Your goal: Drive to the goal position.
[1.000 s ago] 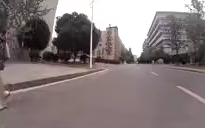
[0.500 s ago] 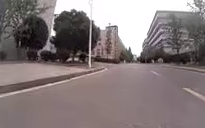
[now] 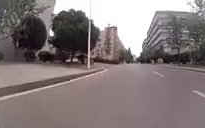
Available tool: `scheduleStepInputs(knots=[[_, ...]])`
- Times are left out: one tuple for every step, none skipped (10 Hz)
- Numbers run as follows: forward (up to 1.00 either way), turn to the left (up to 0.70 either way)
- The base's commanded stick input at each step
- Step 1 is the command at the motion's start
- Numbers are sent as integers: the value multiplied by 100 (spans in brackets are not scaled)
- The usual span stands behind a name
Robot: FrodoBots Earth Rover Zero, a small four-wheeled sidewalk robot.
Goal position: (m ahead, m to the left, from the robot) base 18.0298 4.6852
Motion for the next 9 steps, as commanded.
scheduleStepInputs(knots=[[70, 0], [70, 0], [70, 0], [70, -4], [70, -11], [70, -14], [70, -13], [70, 0], [70, 0]])
